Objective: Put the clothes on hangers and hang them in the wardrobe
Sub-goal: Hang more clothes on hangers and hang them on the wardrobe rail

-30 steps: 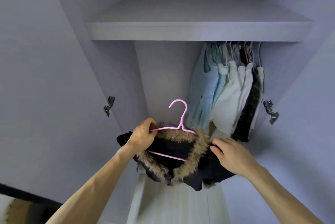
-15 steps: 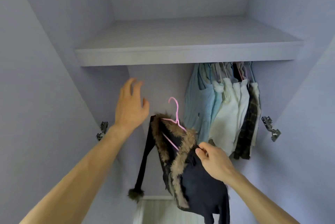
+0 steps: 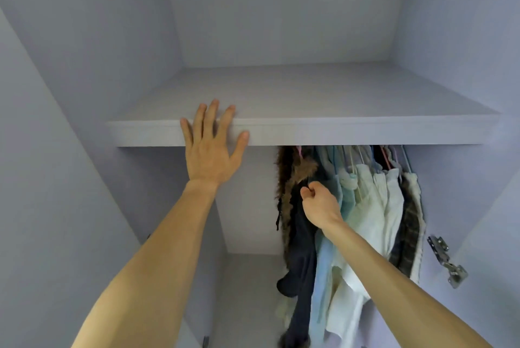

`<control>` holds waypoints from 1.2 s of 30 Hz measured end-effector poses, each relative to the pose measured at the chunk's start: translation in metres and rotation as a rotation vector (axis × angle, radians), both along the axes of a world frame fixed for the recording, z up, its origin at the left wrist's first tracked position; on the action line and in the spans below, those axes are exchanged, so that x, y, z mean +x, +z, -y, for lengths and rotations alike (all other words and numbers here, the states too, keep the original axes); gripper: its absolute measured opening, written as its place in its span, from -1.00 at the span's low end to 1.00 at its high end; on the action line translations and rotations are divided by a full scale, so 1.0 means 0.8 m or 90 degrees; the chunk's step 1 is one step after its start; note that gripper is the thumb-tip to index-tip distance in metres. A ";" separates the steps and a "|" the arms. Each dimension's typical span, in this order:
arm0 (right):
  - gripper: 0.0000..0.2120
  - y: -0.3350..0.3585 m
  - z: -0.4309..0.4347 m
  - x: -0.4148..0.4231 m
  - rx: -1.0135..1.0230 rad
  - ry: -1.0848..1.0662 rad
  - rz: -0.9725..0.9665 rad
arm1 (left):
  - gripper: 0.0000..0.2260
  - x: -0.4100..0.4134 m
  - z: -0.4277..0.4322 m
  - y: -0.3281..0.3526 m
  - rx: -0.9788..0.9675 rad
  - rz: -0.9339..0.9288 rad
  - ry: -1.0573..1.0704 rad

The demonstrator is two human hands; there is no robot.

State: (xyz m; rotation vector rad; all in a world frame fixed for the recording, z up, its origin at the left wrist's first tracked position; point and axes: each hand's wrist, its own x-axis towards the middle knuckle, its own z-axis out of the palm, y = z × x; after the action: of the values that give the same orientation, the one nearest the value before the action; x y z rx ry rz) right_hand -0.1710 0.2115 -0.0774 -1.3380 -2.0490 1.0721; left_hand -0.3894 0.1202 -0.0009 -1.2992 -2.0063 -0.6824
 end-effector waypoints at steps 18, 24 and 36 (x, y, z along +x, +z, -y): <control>-0.83 -0.052 -0.114 -0.076 -0.062 -0.047 -0.043 | -0.52 -0.021 -0.038 -0.018 0.171 -0.091 0.031; -0.77 -0.070 -0.118 -0.061 -0.053 -0.015 -0.043 | -0.53 -0.019 -0.037 -0.019 0.153 -0.079 0.050; -0.58 -0.092 -0.061 -0.015 0.220 0.047 0.006 | -0.51 0.003 -0.029 -0.012 0.146 -0.003 0.039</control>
State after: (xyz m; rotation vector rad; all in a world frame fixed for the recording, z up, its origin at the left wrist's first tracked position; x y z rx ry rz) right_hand -0.1833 0.2599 -0.1508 -1.1006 -2.1838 0.6972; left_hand -0.3870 0.1431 -0.0103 -1.0996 -1.8922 -0.8523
